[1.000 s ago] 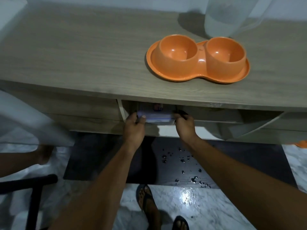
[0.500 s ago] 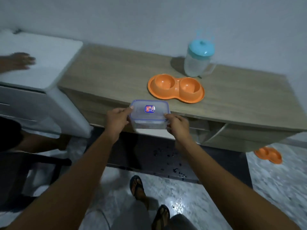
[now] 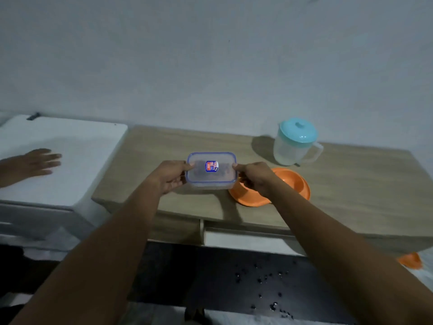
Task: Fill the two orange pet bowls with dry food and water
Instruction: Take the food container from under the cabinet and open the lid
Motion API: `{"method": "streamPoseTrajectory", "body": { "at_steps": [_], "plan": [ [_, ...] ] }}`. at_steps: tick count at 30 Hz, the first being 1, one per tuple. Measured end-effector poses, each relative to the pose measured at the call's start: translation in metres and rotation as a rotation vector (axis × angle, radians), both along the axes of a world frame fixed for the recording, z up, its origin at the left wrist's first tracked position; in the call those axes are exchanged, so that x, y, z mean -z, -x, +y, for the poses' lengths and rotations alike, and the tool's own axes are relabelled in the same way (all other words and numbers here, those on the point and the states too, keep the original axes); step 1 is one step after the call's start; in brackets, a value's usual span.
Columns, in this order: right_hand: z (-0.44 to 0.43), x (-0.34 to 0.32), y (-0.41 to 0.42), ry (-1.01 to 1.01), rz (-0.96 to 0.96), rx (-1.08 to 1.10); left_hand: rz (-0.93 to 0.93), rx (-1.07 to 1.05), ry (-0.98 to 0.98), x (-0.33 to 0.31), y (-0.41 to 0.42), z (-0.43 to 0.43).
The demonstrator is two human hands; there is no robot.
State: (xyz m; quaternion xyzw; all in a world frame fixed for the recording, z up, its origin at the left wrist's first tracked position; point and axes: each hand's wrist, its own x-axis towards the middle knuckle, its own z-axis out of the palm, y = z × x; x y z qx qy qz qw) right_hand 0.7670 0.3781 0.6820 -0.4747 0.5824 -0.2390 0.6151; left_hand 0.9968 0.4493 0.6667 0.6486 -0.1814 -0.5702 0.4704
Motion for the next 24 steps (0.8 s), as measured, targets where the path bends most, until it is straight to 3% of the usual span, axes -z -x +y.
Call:
{"method": "streamPoseTrajectory", "body": {
  "at_steps": [9,17,20,24],
  "plan": [
    [-0.102,0.038,-0.060,-0.208,-0.094,0.108,0.071,0.135,0.011,0.047,-0.062,-0.114],
    [-0.146,0.063,-0.076,-0.300,-0.102,0.162,0.019,0.231,-0.009,0.059,-0.077,-0.159],
    [-0.154,0.068,-0.081,-0.266,-0.119,0.238,0.030,0.246,-0.012,0.059,-0.079,-0.168],
    [-0.157,0.065,-0.082,-0.121,0.022,0.245,0.028,0.248,-0.010,0.064,-0.082,-0.172]
  ]
}}
